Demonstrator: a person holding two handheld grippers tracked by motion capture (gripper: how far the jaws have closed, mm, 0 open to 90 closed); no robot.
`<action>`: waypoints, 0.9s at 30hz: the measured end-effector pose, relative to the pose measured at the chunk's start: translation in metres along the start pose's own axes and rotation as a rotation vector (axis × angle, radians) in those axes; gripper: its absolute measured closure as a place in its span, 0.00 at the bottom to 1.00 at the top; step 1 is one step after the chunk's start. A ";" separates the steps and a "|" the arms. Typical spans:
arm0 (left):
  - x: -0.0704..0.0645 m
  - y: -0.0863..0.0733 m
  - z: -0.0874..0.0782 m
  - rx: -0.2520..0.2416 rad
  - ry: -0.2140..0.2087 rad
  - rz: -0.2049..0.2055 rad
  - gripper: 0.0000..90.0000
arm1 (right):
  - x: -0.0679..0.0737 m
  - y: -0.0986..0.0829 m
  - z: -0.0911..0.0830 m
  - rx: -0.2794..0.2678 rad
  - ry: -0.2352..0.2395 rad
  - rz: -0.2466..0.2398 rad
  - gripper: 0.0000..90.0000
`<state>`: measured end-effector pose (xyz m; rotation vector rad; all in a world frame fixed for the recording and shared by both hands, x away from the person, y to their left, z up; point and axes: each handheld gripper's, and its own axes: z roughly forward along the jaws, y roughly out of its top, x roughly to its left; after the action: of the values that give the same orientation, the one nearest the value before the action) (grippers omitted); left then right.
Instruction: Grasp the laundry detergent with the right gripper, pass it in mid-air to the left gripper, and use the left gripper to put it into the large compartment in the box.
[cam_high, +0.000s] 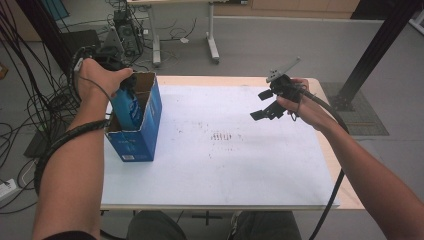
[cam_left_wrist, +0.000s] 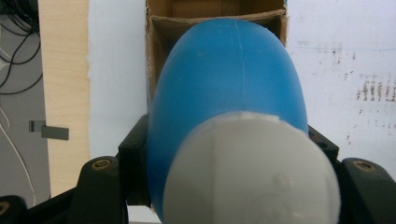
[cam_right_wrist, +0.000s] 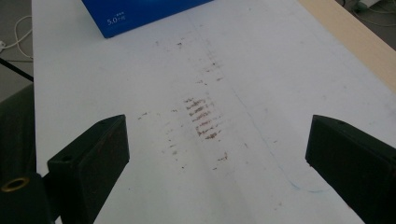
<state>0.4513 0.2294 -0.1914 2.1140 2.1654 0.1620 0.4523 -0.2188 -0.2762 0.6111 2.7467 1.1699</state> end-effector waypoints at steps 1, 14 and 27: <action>0.000 0.000 0.003 0.000 0.000 0.001 0.42 | 0.000 0.000 0.000 0.000 0.000 0.000 0.07; 0.000 -0.001 0.026 0.005 0.001 0.007 0.42 | -0.003 -0.002 0.006 0.001 0.005 0.008 0.07; -0.001 -0.005 0.049 0.005 0.008 0.015 0.42 | -0.005 -0.007 0.010 0.002 0.011 0.021 0.07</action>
<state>0.4543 0.2283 -0.2406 2.1361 2.1576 0.1661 0.4572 -0.2184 -0.2881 0.6372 2.7573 1.1781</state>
